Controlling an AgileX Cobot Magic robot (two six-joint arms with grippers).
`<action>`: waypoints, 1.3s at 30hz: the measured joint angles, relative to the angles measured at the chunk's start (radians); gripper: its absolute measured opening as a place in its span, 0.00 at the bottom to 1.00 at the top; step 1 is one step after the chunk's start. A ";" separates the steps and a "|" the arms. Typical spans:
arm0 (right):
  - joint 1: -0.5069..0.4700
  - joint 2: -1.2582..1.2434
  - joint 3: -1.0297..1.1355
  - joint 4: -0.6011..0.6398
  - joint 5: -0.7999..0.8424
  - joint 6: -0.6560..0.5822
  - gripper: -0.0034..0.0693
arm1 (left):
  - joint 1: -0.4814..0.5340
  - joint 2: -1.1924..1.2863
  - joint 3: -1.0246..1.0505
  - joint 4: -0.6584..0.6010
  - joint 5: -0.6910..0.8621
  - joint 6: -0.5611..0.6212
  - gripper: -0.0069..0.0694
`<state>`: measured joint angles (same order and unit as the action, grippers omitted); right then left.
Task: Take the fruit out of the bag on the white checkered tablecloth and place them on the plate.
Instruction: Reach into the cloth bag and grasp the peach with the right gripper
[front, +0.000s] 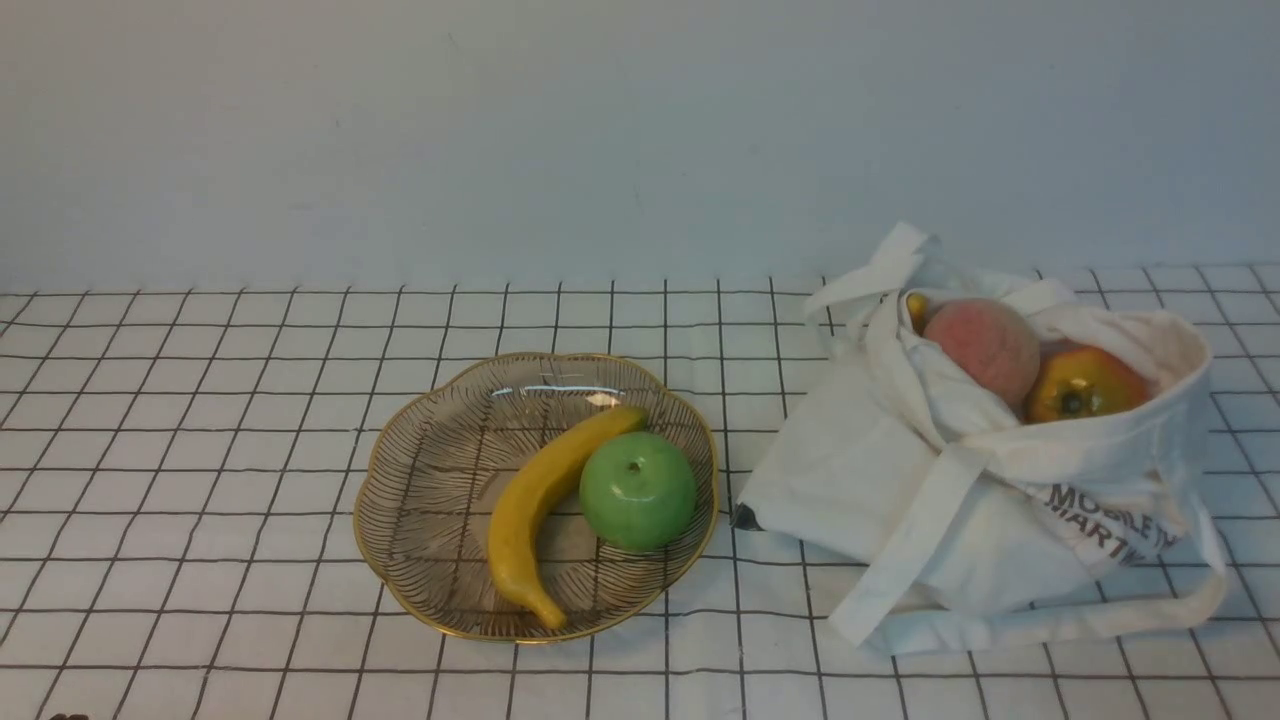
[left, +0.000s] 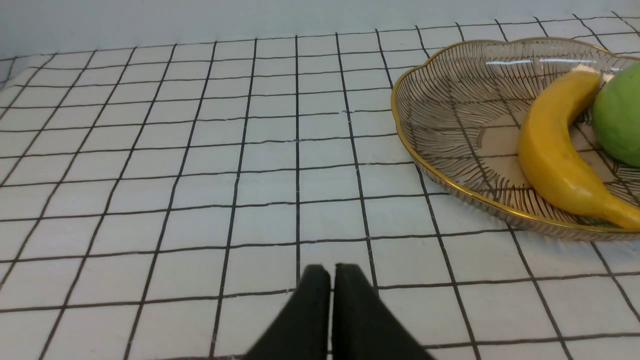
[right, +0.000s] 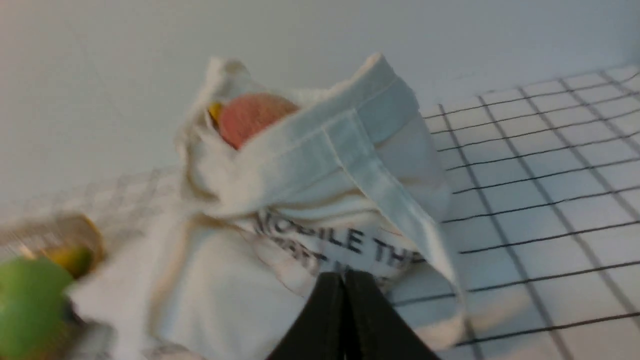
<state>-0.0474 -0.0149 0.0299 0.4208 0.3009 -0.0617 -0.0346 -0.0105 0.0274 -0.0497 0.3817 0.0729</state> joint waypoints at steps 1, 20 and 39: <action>0.000 0.000 0.000 0.065 -0.029 0.012 0.03 | 0.000 0.000 0.000 0.000 0.000 0.000 0.08; -0.002 0.021 -0.170 0.763 -0.268 -0.189 0.03 | 0.000 0.000 0.000 0.000 0.000 0.000 0.08; -0.003 1.193 -1.093 0.069 0.512 -0.335 0.03 | 0.000 0.000 0.000 0.000 0.000 0.000 0.08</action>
<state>-0.0504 1.1781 -1.0629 0.4897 0.8132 -0.3969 -0.0346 -0.0105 0.0274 -0.0497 0.3817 0.0729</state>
